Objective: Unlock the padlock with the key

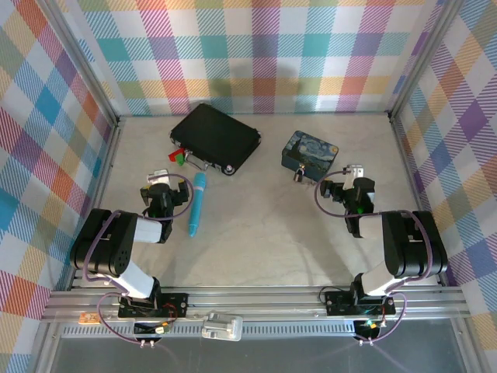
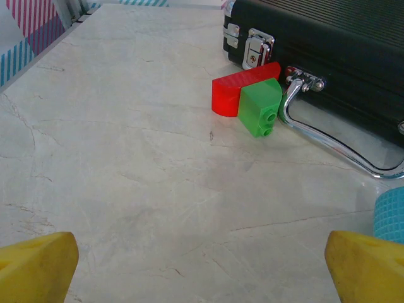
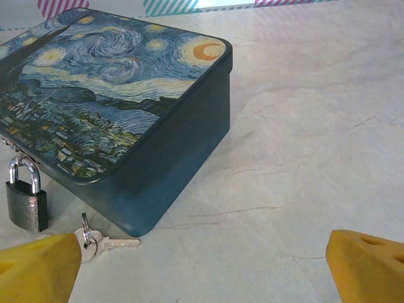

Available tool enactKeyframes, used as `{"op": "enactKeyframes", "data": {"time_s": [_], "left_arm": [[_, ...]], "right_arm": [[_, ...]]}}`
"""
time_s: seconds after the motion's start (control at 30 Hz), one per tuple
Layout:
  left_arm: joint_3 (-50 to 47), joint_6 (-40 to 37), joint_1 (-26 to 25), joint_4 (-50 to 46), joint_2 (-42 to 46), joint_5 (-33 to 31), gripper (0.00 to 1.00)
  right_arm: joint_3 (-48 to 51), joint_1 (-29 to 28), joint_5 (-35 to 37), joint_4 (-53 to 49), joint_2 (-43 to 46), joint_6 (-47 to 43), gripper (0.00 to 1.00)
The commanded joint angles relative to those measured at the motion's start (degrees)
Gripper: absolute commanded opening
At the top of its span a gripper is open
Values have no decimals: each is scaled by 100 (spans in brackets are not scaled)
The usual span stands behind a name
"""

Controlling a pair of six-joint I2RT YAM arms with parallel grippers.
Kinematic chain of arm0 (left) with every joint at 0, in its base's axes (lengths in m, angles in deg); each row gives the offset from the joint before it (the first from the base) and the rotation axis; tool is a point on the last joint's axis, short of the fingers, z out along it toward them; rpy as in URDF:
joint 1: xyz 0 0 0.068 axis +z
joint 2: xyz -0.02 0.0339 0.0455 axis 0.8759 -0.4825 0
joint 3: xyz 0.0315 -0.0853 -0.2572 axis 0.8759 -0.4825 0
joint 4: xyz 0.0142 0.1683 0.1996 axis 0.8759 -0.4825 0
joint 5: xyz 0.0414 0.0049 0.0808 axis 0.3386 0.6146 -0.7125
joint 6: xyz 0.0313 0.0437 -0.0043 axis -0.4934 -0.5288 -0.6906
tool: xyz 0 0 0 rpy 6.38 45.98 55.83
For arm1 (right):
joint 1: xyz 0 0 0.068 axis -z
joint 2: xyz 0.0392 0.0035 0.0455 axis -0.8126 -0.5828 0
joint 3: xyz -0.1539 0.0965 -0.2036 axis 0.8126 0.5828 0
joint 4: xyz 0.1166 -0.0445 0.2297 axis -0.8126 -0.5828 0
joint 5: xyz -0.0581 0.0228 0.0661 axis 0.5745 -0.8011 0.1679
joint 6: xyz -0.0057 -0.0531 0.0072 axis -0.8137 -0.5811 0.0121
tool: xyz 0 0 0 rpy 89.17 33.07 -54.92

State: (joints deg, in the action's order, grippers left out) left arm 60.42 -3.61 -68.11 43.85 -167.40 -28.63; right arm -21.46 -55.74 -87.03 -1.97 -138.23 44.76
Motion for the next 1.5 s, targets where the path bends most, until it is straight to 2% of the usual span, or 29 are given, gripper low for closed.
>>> {"op": "enactKeyframes", "data": {"time_s": [0.0, 1.07, 1.2, 1.27, 1.4, 1.47], "left_arm": [[59, -14, 62, 135, 0, 77, 100], [59, -14, 60, 128, -5, 92, 100], [36, -26, 53, 176, 22, 40, 99], [138, 26, 54, -230, 195, -15, 99], [128, -92, -11, -188, 268, -26, 99], [257, -68, -58, -675, 544, -234, 100]], "right_arm": [[-88, 51, -112, 126, -12, -114, 99], [-90, 51, -60, 108, 16, -107, 99], [-514, 51, 202, -1139, 535, -14, 99], [-740, 51, 351, -1751, 819, 67, 99], [-1258, 51, 333, -2998, 1245, 633, 99], [-1672, 51, 163, -3703, 1233, 1040, 99]]}}
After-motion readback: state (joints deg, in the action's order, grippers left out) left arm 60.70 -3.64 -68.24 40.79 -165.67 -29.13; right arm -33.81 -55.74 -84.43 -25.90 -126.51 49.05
